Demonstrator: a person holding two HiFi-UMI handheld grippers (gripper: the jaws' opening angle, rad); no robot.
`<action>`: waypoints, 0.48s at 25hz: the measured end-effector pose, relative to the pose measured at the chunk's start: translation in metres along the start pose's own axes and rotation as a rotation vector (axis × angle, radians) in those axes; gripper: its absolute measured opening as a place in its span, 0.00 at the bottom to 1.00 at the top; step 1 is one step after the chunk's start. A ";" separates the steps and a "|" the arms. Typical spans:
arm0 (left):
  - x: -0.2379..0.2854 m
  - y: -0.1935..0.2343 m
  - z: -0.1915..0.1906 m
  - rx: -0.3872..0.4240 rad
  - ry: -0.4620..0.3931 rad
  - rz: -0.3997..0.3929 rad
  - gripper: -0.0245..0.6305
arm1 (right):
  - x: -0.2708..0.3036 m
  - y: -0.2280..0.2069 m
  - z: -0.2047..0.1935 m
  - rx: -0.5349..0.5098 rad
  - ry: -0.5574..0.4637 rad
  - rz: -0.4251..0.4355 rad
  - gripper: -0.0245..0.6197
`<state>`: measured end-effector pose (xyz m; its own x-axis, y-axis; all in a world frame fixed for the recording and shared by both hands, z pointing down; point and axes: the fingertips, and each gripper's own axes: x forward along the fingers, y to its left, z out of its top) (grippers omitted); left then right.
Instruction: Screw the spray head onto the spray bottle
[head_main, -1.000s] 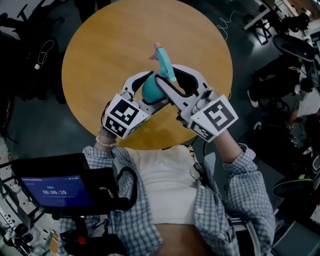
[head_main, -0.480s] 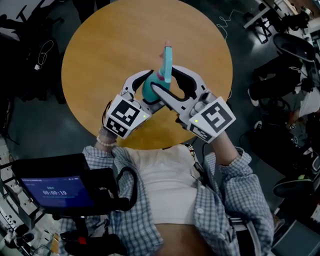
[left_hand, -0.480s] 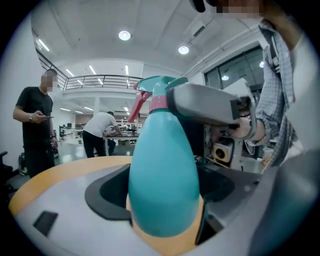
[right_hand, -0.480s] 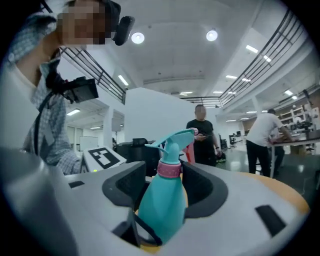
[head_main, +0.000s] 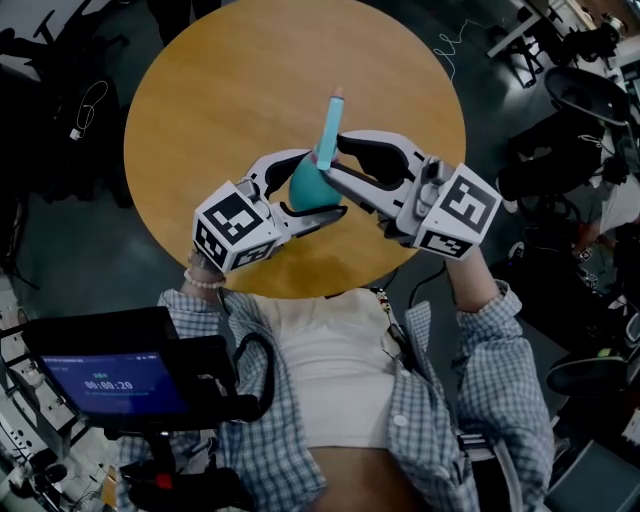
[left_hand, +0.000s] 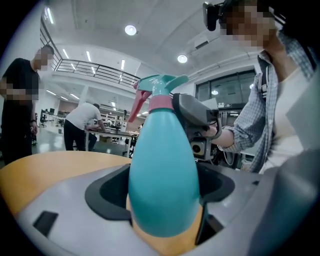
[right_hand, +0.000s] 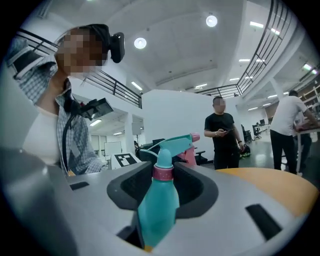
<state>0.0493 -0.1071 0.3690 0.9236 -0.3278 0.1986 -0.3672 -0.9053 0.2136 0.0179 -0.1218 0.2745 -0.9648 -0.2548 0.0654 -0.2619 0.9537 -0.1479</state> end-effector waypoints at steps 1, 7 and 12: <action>0.001 0.002 -0.002 0.010 0.012 0.027 0.66 | 0.000 0.001 -0.002 -0.015 0.014 -0.019 0.23; 0.005 0.021 -0.018 0.100 0.064 0.236 0.66 | 0.006 0.004 -0.016 -0.142 0.056 -0.246 0.23; 0.001 0.035 -0.043 0.103 0.054 0.286 0.67 | 0.023 0.012 -0.044 -0.173 0.068 -0.255 0.23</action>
<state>0.0327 -0.1273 0.4175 0.7763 -0.5608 0.2878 -0.5956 -0.8021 0.0438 -0.0067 -0.1094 0.3182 -0.8632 -0.4833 0.1459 -0.4812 0.8751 0.0517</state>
